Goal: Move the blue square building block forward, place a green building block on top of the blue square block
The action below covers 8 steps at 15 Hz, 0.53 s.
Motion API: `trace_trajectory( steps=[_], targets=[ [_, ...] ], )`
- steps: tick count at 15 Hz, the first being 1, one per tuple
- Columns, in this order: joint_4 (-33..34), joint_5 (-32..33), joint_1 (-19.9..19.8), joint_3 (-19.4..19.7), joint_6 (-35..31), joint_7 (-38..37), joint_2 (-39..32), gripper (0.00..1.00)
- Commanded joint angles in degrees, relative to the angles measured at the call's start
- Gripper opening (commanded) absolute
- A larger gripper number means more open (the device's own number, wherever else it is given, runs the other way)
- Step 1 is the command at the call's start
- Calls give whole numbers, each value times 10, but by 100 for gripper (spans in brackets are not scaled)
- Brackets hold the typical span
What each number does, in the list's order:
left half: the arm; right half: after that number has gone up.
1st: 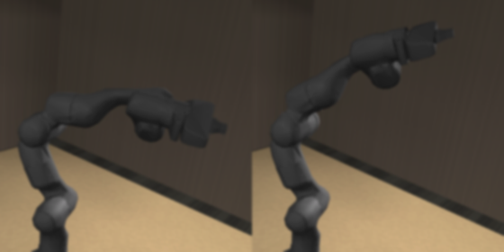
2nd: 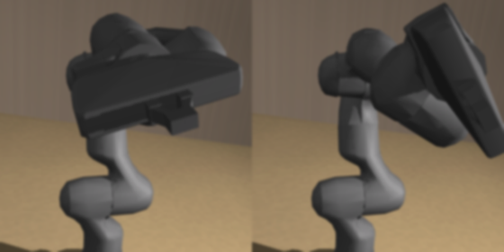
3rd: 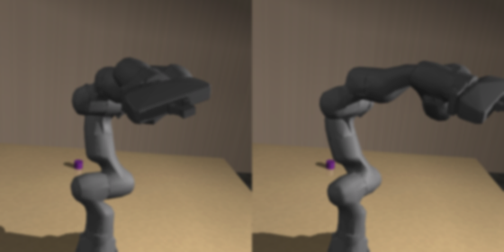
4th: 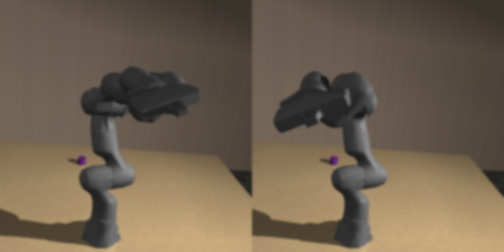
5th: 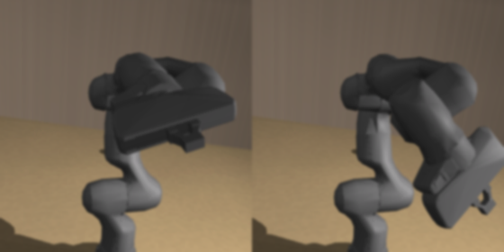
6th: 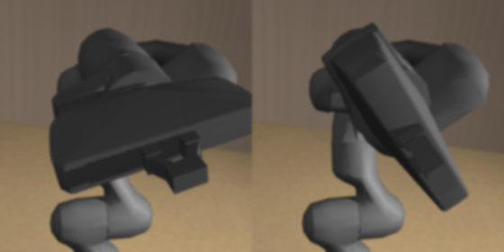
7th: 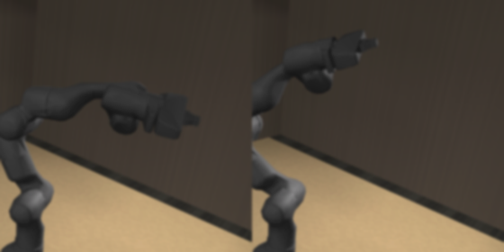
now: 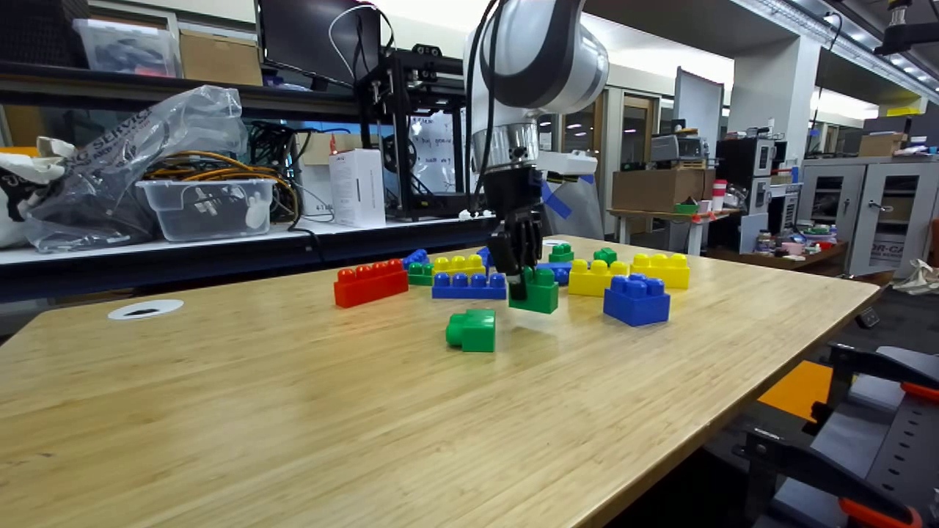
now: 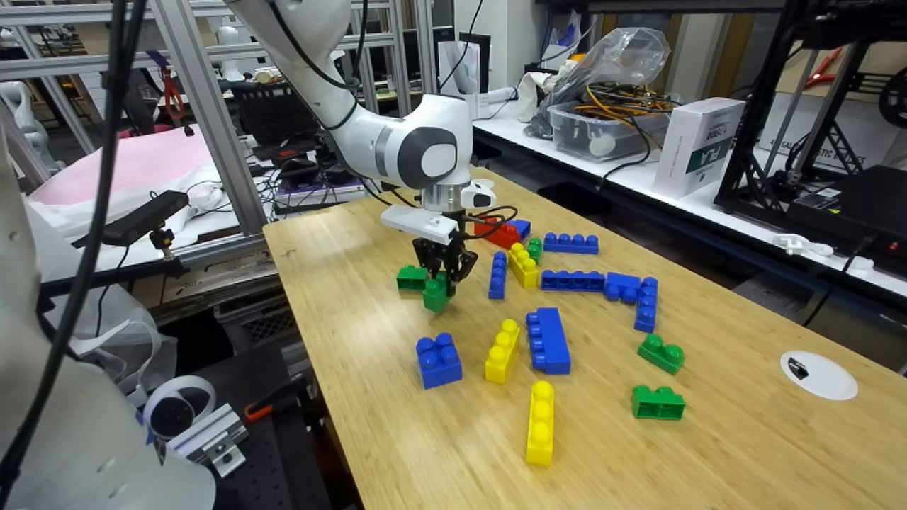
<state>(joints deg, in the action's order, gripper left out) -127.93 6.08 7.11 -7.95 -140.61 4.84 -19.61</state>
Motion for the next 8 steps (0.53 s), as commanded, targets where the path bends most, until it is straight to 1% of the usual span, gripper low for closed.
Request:
trace_trajectory(
  steps=[1, 4, 8],
  targets=[
    [-42, 27, 2, 6, 8, 20, 52, 10],
    [-69, 41, -5, 5, 12, 52, 93, 10],
    [-98, 31, -19, 9, 22, 128, 142, 10]
  ],
)
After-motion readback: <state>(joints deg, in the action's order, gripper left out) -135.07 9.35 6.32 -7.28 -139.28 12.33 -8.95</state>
